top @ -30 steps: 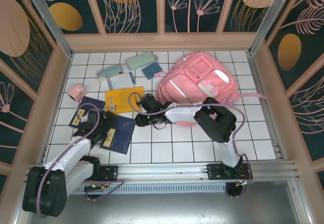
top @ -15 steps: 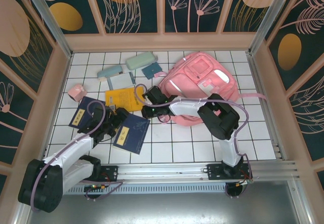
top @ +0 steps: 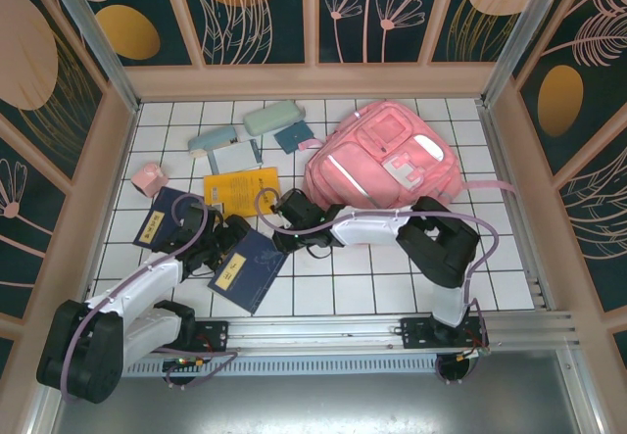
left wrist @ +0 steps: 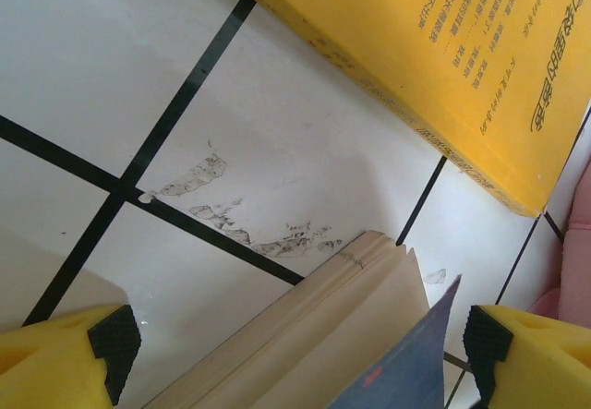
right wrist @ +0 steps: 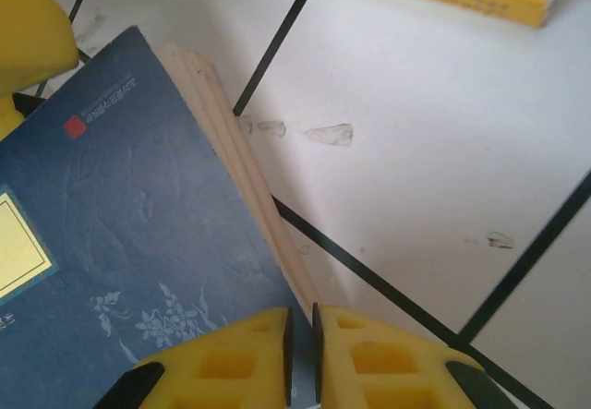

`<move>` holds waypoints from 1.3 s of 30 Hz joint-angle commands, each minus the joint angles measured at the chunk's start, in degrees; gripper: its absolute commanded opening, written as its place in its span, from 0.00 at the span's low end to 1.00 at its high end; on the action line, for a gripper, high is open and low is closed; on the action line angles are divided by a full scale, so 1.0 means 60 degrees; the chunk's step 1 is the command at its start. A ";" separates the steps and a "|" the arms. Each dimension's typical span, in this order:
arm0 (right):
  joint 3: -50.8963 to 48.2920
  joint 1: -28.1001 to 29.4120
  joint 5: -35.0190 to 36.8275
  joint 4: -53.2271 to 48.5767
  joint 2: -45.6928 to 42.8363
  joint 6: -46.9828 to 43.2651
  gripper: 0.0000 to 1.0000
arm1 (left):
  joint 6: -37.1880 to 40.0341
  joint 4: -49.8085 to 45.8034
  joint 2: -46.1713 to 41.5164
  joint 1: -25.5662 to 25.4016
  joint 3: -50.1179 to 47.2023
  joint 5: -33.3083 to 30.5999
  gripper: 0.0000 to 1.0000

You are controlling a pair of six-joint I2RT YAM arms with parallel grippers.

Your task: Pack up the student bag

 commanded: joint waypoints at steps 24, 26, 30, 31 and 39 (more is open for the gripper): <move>0.1622 -0.1464 -0.0046 -0.0303 0.1953 -0.1208 0.12 | 0.0036 0.0298 -0.0377 -0.0131 -0.0965 0.1673 0.85; 0.1930 -0.1453 0.0006 -0.0522 0.1827 -0.1247 0.16 | 0.0166 0.0176 -0.0488 -0.0142 -0.0937 0.1649 0.84; 0.1661 -0.1444 -0.0059 -0.0584 0.0991 -0.0523 0.24 | 0.0555 0.0006 -0.0471 -0.0142 -0.0861 0.1570 0.75; 0.1428 -0.1444 -0.0038 -0.0554 0.0715 -0.0260 0.27 | 0.0601 0.0112 -0.0427 -0.0142 -0.0877 0.1655 0.72; -0.0476 -0.1466 0.0052 -0.0007 -0.0458 0.1079 0.34 | 0.0478 0.1431 -0.0403 -0.0427 -0.0670 0.2102 0.65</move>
